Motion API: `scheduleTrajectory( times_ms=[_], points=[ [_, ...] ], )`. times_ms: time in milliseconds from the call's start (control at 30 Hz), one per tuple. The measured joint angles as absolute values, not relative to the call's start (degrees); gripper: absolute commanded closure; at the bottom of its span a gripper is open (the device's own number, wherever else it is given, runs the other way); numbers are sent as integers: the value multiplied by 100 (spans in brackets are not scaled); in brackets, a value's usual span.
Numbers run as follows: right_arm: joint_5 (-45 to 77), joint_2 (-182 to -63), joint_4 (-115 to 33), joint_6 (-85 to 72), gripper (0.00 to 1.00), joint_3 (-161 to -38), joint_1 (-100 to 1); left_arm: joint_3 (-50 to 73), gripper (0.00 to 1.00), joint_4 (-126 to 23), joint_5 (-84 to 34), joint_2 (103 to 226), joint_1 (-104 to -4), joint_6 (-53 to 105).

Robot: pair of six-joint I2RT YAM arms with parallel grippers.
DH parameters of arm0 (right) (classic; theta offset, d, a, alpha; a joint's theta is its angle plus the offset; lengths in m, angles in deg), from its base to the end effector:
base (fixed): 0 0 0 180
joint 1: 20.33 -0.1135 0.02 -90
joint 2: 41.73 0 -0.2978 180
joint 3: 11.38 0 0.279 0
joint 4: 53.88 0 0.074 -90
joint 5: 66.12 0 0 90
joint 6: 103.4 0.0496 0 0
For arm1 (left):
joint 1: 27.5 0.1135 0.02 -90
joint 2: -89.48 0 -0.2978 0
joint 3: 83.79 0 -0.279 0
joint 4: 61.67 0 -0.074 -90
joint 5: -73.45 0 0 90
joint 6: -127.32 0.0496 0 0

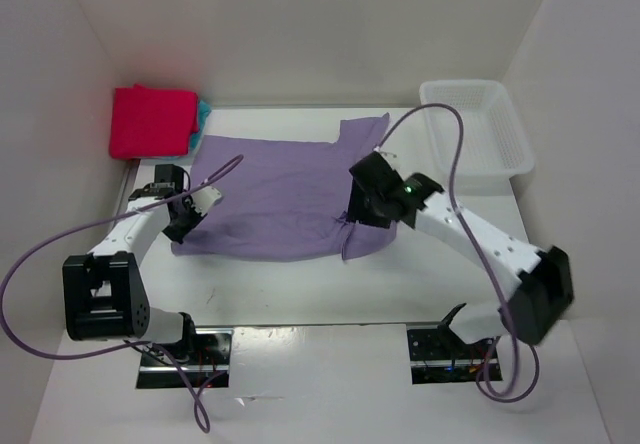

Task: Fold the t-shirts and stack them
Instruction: Flatten out the tshirt

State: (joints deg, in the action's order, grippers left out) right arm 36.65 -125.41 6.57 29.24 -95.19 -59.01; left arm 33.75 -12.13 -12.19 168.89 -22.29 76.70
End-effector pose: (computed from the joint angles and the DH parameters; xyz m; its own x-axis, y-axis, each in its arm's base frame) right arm 0.2620 0.1957 0.3038 -0.8539 0.1626 -0.4943 0.0739 0.9782 0.1941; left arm 0.2799 0.0293 0.2117 -0.7825 0.5639 -0.2641 0.4861 0.8182 0.3070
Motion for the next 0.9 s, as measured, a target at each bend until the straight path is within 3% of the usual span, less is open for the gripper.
scheduleTrajectory(
  times_ms=[133,500,600,633,667,767,800,900],
  points=[
    [3492,-11637,517,3579,39,-8715,-6593,3375,98,-1215,-1265,16979,-2215,7580],
    [3475,-13669,-101,3820,40,-8531,-6759,3362,98,-1204,-1350,17149,-2215,7451],
    [3549,-13857,-182,3787,54,-8551,-6759,3362,98,-1204,-1357,17149,-2215,7451],
    [3571,-13912,-210,3776,61,-8560,-6759,3362,98,-1204,-1357,17149,-2215,7451],
    [3578,-13964,-245,3772,74,-8566,-6759,3362,98,-1204,-1361,17149,-2215,7451],
    [3645,-14067,-294,3758,95,-8573,-6759,3362,98,-1204,-1366,17147,-2215,7451],
    [3678,-14087,-296,3758,100,-8573,-6759,3362,98,-1204,-1368,17147,-2215,7451],
    [3729,-14091,-294,3783,100,-8573,-6759,3362,98,-1202,-1368,17141,-2215,7451]
  ],
)
